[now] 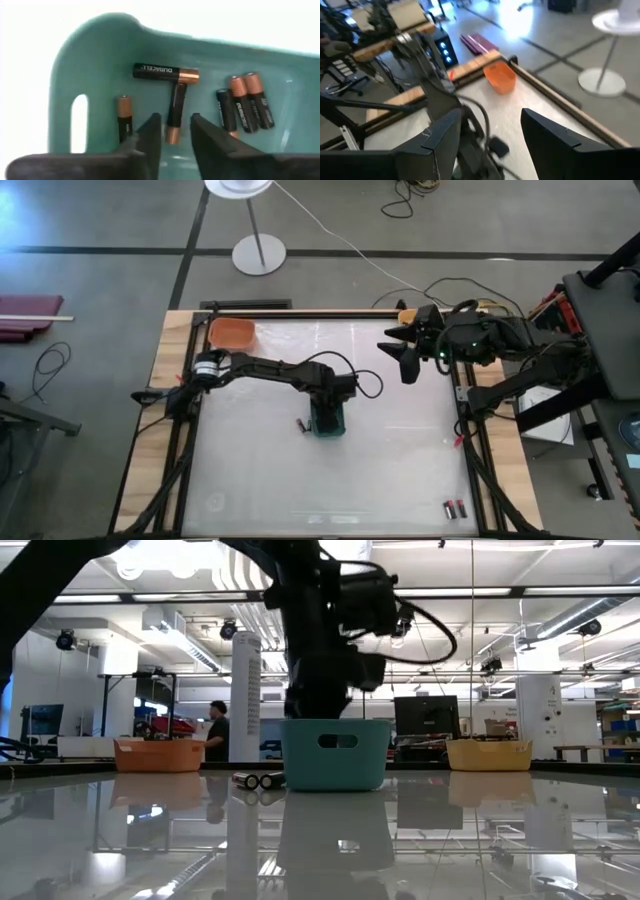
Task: Sort batteries
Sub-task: Put the gold battery into the green bin, then put the red battery into the orange bin
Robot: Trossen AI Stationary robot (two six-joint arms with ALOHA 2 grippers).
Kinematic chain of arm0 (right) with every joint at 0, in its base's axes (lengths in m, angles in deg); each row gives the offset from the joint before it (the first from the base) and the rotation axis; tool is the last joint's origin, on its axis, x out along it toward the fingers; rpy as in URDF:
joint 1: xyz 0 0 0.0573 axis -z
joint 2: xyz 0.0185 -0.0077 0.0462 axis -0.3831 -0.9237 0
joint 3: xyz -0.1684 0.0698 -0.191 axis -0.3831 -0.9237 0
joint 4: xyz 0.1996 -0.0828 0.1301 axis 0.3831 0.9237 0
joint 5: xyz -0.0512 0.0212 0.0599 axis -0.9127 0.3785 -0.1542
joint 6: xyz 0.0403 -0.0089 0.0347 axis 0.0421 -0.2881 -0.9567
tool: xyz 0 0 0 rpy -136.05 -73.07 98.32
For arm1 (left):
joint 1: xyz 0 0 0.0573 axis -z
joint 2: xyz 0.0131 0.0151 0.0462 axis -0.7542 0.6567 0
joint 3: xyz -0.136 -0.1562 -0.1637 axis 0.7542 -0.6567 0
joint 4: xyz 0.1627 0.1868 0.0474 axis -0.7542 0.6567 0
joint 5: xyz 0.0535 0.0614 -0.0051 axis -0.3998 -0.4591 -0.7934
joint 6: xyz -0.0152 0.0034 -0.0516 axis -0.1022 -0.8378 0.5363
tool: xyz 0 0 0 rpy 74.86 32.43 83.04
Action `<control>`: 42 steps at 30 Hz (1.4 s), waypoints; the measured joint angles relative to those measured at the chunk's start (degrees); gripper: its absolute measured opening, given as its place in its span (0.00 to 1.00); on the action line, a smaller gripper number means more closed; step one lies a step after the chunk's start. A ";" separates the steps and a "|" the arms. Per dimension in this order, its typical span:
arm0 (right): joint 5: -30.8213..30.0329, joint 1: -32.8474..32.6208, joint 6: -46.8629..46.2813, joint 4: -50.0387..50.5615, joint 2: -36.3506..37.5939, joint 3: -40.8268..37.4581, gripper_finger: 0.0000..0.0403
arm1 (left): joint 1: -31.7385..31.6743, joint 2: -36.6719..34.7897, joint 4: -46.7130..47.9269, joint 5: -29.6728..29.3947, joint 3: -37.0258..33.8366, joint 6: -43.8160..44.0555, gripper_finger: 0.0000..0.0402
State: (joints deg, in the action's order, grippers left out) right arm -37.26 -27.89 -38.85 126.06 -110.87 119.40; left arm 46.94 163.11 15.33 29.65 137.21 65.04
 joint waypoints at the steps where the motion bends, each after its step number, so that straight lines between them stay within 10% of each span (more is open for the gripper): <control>1: -0.19 0.00 -1.21 0.89 -0.08 0.00 0.50 | 0.12 -0.11 1.24 -0.05 0.97 0.02 0.24; 11: -1.06 -1.01 -10.04 3.50 -0.13 -0.79 0.50 | 9.72 -11.69 9.50 -10.94 3.60 4.87 0.45; 20: 4.01 -3.72 -25.39 10.58 -2.18 -1.86 0.50 | 20.77 -27.95 14.87 -23.85 -10.11 32.88 0.55; 32: -5.67 -12.59 -32.81 8.93 -9.53 -1.86 0.50 | 33.88 -43.13 -6.33 -25.05 -39.31 51.91 0.78; 37: -4.57 -15.59 -33.75 8.82 -13.84 -1.86 0.50 | 38.29 -42.40 -16.99 -24.87 -43.88 49.77 0.83; 42: -18.05 -18.75 -32.69 8.82 -16.71 -1.86 0.50 | 39.09 -40.65 -16.03 -25.94 -44.12 50.68 0.84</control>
State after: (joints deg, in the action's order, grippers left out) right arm -55.31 -46.65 -71.54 134.88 -127.58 117.55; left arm 86.03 122.46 -0.70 3.71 93.09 115.72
